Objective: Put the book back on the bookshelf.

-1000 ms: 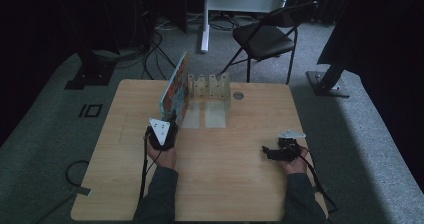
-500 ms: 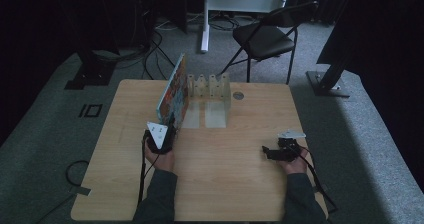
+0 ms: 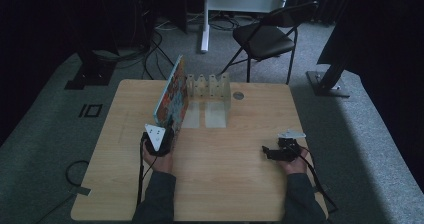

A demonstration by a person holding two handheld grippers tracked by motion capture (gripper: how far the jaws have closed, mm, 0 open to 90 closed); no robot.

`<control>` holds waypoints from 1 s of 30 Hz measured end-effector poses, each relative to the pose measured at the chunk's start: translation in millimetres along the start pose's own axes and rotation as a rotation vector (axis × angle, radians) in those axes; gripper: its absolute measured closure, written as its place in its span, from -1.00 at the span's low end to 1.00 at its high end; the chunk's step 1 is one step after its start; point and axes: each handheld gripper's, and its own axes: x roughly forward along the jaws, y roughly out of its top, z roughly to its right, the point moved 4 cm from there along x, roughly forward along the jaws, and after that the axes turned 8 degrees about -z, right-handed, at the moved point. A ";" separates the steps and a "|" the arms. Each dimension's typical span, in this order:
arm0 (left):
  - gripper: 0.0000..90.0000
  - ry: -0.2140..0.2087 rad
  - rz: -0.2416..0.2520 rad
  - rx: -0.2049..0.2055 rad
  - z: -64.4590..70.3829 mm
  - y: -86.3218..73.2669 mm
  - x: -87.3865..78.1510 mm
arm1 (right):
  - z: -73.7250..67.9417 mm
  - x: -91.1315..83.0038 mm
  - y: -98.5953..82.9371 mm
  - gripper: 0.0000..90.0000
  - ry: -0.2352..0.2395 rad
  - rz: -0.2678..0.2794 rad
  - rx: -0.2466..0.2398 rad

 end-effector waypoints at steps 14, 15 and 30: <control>0.75 -0.014 0.006 0.009 -7.2 -2.8 -0.3 | 0.1 0.0 0.0 -0.64 0.000 0.000 -0.001; 0.75 -0.016 0.008 0.013 -7.2 -2.9 -0.3 | 0.0 0.0 0.0 -0.64 0.000 0.000 -0.001; 0.67 -0.048 0.014 0.024 -10.3 -2.9 -2.0 | 0.0 0.0 0.0 -0.64 0.000 0.000 -0.001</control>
